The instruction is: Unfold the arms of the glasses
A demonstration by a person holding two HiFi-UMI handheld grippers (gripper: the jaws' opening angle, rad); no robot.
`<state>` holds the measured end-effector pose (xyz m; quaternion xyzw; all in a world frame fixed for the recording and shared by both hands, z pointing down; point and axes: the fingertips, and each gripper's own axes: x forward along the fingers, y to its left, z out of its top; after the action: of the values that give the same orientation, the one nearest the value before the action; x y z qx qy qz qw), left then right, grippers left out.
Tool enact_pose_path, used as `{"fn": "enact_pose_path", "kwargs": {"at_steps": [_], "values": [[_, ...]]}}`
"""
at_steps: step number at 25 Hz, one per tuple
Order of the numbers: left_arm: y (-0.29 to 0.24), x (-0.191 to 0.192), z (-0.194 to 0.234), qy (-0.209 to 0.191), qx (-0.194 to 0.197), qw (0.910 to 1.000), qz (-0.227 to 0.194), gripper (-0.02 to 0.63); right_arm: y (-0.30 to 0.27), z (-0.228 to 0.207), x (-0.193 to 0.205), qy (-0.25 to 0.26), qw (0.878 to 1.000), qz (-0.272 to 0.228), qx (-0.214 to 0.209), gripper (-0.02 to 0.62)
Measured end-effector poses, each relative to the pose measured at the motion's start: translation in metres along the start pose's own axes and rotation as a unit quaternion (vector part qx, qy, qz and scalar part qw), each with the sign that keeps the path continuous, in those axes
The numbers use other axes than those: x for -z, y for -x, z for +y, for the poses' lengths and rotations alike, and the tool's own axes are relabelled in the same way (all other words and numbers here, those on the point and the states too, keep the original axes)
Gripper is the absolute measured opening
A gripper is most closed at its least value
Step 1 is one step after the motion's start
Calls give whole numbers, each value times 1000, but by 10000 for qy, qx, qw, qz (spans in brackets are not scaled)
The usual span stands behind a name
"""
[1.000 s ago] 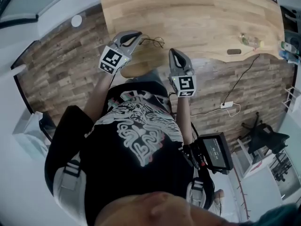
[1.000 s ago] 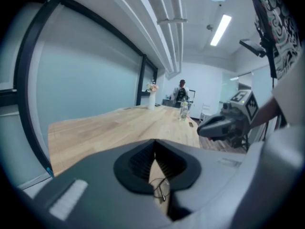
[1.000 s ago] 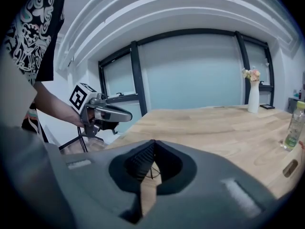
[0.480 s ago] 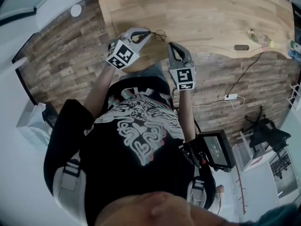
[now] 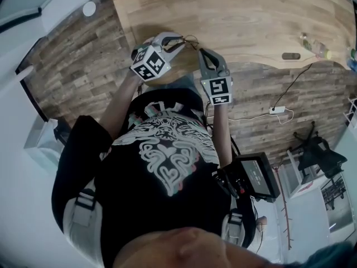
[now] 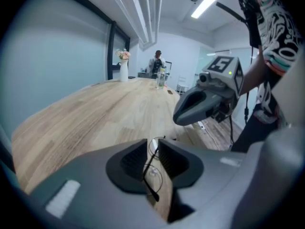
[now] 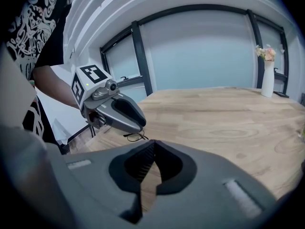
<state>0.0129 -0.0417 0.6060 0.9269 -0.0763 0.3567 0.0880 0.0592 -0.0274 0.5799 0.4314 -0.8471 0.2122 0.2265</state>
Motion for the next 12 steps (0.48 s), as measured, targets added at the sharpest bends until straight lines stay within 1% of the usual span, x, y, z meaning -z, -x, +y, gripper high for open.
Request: {"fn": "enact_pose_path", "kwargs": {"at_steps": [6,12], "values": [[-20,13,-5,-372,409,9972,510,37,-11,-8,7,-61,9999,143,-56,0],[-27,13,-9,-606,644,9931,765,35,-16,-15,9,-139,9997,204,-66,2]]}}
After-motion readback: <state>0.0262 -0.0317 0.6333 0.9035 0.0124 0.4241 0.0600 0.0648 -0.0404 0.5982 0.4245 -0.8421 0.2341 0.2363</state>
